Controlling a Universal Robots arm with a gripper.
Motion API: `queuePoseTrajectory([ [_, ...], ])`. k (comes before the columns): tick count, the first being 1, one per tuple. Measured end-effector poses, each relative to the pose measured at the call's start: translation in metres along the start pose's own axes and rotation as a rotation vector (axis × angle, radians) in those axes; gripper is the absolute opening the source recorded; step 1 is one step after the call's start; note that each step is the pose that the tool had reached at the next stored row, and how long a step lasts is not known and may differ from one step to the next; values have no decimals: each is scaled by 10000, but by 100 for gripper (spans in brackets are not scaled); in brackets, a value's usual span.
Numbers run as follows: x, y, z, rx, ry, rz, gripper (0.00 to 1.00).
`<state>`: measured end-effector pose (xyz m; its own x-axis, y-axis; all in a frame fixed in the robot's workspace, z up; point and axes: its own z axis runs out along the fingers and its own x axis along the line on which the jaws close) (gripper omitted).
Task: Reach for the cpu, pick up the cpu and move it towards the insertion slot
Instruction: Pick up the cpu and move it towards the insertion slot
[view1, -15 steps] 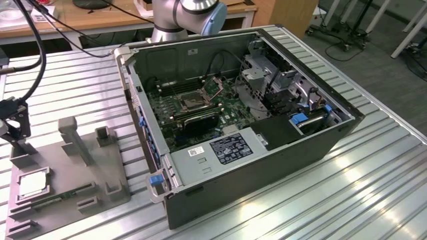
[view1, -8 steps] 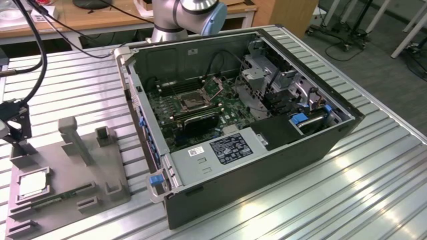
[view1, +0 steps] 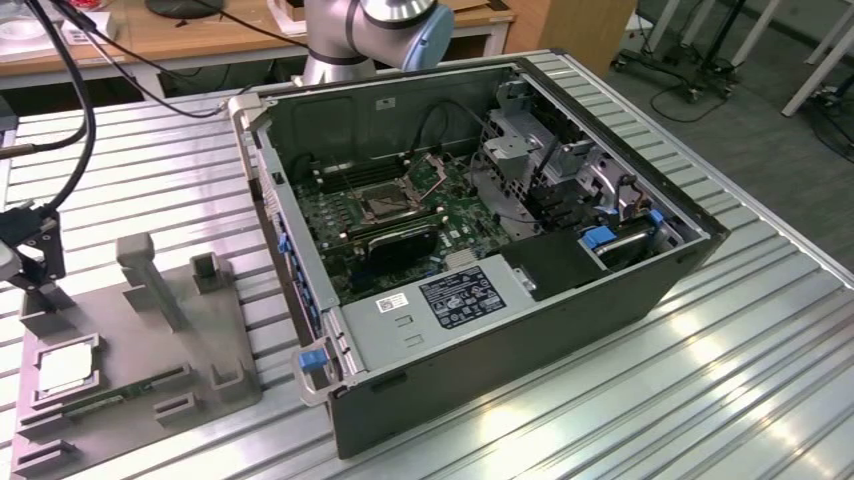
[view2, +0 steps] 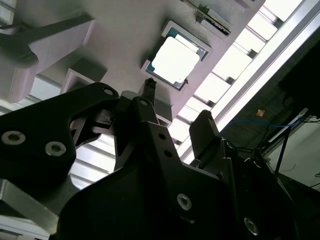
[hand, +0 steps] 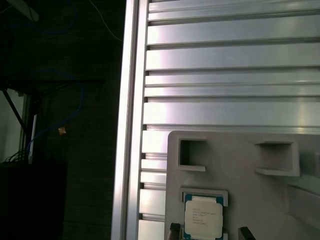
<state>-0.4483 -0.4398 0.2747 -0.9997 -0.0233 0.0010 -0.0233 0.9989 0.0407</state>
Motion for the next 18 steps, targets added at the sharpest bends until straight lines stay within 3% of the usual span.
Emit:
queuePoseTrajectory([
  [18,14,-42,94,0,0,-3,55],
])
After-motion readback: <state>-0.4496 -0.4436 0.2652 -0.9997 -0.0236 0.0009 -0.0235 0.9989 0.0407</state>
